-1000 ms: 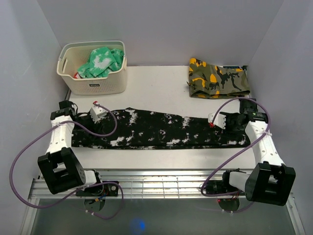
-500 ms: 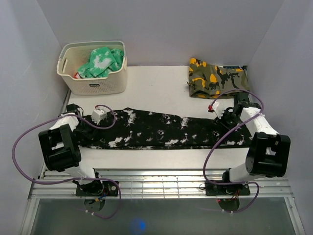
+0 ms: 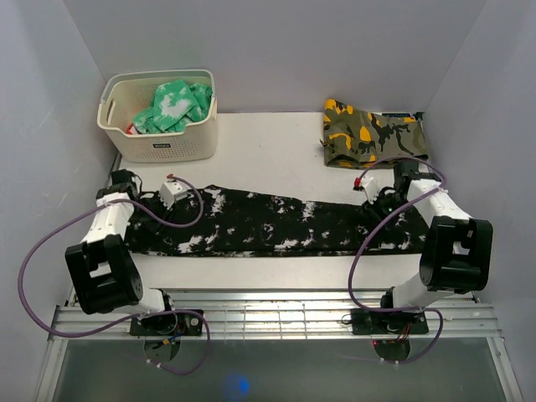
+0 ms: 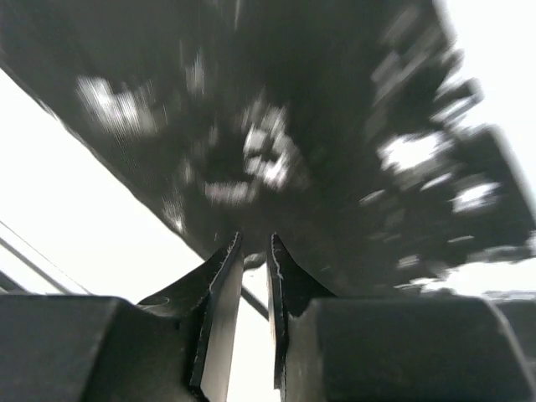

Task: Fold and stack the trousers
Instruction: Fold the trousers

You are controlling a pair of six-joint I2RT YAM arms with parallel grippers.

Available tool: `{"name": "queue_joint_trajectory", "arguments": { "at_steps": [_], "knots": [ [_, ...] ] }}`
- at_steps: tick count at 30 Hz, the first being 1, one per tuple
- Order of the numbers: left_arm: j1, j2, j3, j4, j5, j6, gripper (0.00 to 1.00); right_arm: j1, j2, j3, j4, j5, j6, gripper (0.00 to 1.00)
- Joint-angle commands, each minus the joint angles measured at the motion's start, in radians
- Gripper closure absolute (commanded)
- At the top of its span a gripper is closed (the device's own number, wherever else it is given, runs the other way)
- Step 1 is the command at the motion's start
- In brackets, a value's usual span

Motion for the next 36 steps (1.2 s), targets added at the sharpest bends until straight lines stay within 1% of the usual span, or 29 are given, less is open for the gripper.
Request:
{"name": "queue_joint_trajectory", "arguments": {
  "at_steps": [1,2,3,4,5,6,8,9,10,11,12,13,14,15,17,18,20,22,23,24,25,28,29,30,31,32,34,35,36],
  "knots": [
    [-0.157,-0.085,0.056,-0.022,0.156,-0.084,0.54,0.049,-0.052,0.146,-0.024,-0.153,0.111,0.76],
    [-0.200,-0.090,0.057,0.015,0.159,-0.125,0.51,0.067,-0.039,0.160,-0.023,-0.160,0.125,0.75],
    [-0.279,-0.093,0.048,0.038,0.159,-0.203,0.48,0.102,-0.029,0.171,-0.020,-0.160,0.158,0.75],
    [-0.330,-0.092,0.040,0.072,0.141,-0.248,0.48,0.118,-0.018,0.182,-0.012,-0.157,0.174,0.74],
    [-0.360,-0.088,0.033,0.159,0.130,-0.299,0.48,0.141,0.002,0.182,0.002,-0.145,0.191,0.74],
    [-0.386,-0.069,0.030,0.200,0.124,-0.398,0.48,0.149,0.011,0.179,0.040,-0.140,0.223,0.74],
    [-0.390,-0.026,0.056,0.315,0.118,-0.496,0.48,0.171,0.031,0.148,0.088,-0.127,0.240,0.73],
    [-0.389,0.003,0.107,0.348,0.098,-0.552,0.47,0.182,0.036,0.131,0.136,-0.114,0.247,0.74],
    [-0.389,0.069,0.141,0.371,0.071,-0.649,0.47,0.195,0.050,0.113,0.157,-0.102,0.254,0.74],
    [-0.387,0.104,0.178,0.400,0.019,-0.691,0.46,0.227,0.054,0.070,0.172,-0.073,0.254,0.74],
    [-0.389,0.138,0.216,0.406,-0.003,-0.721,0.45,0.245,0.059,0.044,0.187,-0.050,0.249,0.75],
    [-0.389,0.199,0.290,0.409,-0.014,-0.753,0.43,0.265,0.062,0.015,0.224,-0.024,0.237,0.75],
    [-0.389,0.226,0.324,0.410,-0.023,-0.762,0.42,0.303,0.067,-0.016,0.242,0.046,0.223,0.76],
    [-0.389,0.252,0.355,0.410,-0.029,-0.768,0.41,0.319,0.067,-0.078,0.262,0.085,0.209,0.76],
    [-0.387,0.319,0.422,0.417,-0.048,-0.784,0.40,0.346,0.061,-0.137,0.328,0.183,0.160,0.78],
    [-0.387,0.341,0.439,0.417,-0.067,-0.784,0.40,0.350,0.059,-0.175,0.344,0.209,0.142,0.78],
    [-0.387,0.394,0.464,0.413,-0.084,-0.778,0.38,0.354,0.048,-0.183,0.352,0.237,0.108,0.82],
    [-0.387,0.431,0.474,0.379,-0.092,-0.756,0.36,0.360,0.034,-0.148,0.333,0.234,0.097,0.82],
    [-0.387,0.445,0.476,0.327,-0.088,-0.736,0.35,0.369,0.019,-0.127,0.295,0.214,0.096,0.81],
    [-0.380,0.458,0.464,0.313,-0.077,-0.694,0.34,0.374,0.011,-0.101,0.274,0.199,0.091,0.80],
    [-0.375,0.453,0.447,0.296,-0.051,-0.669,0.32,0.379,-0.007,-0.047,0.254,0.185,0.091,0.80],
    [-0.366,0.447,0.364,0.285,-0.072,-0.609,0.30,0.396,-0.041,0.043,0.191,0.101,0.100,0.75],
    [-0.364,0.448,0.350,0.284,-0.072,-0.598,0.32,0.402,-0.045,0.097,0.191,0.058,0.108,0.72],
    [-0.355,0.450,0.328,0.285,-0.065,-0.591,0.37,0.405,-0.045,0.129,0.187,0.030,0.116,0.71],
    [-0.351,0.436,0.315,0.293,-0.051,-0.583,0.49,0.409,-0.042,0.161,0.183,0.009,0.143,0.69],
    [-0.346,0.419,0.298,0.328,-0.020,-0.581,0.53,0.419,-0.024,0.230,0.184,-0.039,0.163,0.67],
    [-0.344,0.351,0.230,0.382,0.001,-0.574,0.60,0.426,0.031,0.310,0.171,-0.090,0.227,0.65],
    [-0.344,0.323,0.205,0.440,0.024,-0.569,0.62,0.434,0.057,0.388,0.165,-0.144,0.247,0.65],
    [-0.343,0.295,0.179,0.472,0.029,-0.568,0.66,0.440,0.080,0.422,0.161,-0.171,0.270,0.65]
  ]
}}
